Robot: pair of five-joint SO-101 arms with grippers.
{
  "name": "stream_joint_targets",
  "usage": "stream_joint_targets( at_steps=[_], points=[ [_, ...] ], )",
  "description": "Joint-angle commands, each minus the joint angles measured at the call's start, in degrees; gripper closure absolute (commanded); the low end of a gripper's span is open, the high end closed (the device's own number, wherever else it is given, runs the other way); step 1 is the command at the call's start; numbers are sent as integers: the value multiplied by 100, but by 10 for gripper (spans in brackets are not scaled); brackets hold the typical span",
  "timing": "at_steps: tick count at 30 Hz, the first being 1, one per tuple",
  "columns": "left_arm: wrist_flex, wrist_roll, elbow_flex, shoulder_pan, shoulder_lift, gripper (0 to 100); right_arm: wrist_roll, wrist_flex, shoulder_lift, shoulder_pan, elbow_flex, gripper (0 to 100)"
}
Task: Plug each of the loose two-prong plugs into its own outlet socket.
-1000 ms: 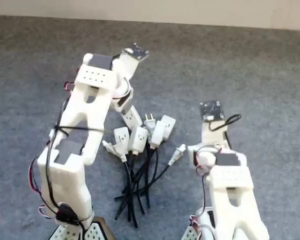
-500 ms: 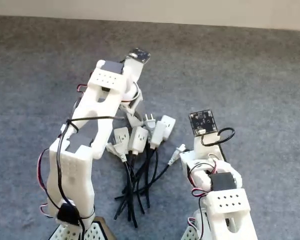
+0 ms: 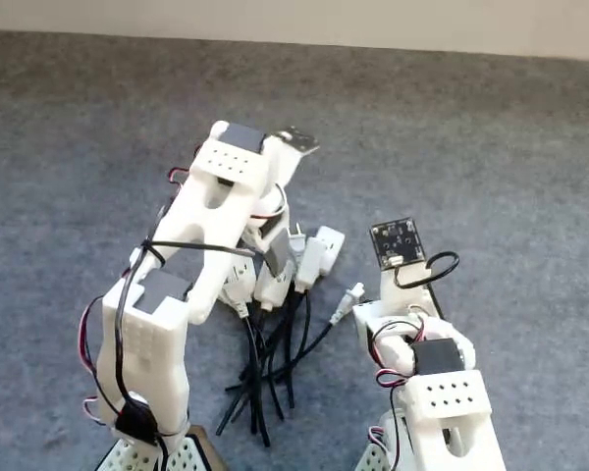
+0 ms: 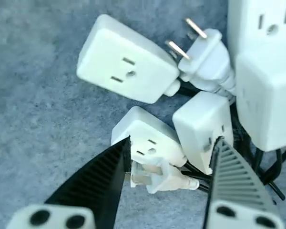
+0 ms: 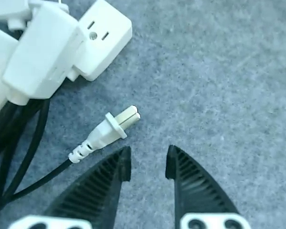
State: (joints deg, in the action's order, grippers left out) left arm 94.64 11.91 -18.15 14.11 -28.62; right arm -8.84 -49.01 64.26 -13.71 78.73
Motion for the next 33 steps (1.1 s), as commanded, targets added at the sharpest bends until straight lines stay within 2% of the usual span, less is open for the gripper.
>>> stream_joint_targets(
  at_steps=[1, 3, 8, 16, 18, 20, 21, 23, 26, 29, 33],
  points=[
    [9, 237, -22, 400, 382, 734, 53, -31, 101, -22, -84, 870],
    [-9, 422, 136, 585, 365, 733, 44, -31, 101, -22, -84, 870],
    [-905, 571, 664, 523, -31, 733, 44, -48, 101, -22, -84, 870],
    [-914, 809, 303, 136, -725, 740, 44, -57, 101, -22, -84, 870],
    [-914, 826, 224, 136, -796, 814, 44, -57, 101, -22, -84, 870],
    [-914, 1152, 110, 145, -796, 959, 44, -57, 101, -22, -84, 870],
    [-914, 1284, 40, 154, -769, 1000, 44, -48, 101, -22, -84, 870],
    [-747, 1336, -101, 163, -699, 960, 44, -40, 101, -22, -84, 870],
    [-149, 1363, -567, 180, -514, 1000, 44, -40, 101, -22, -84, 870],
    [448, 1363, -1349, 145, -312, 995, 44, -40, 101, -22, -84, 870],
    [624, 1363, -2114, -13, 75, 995, 44, -40, 101, -22, -84, 870]
  ],
)
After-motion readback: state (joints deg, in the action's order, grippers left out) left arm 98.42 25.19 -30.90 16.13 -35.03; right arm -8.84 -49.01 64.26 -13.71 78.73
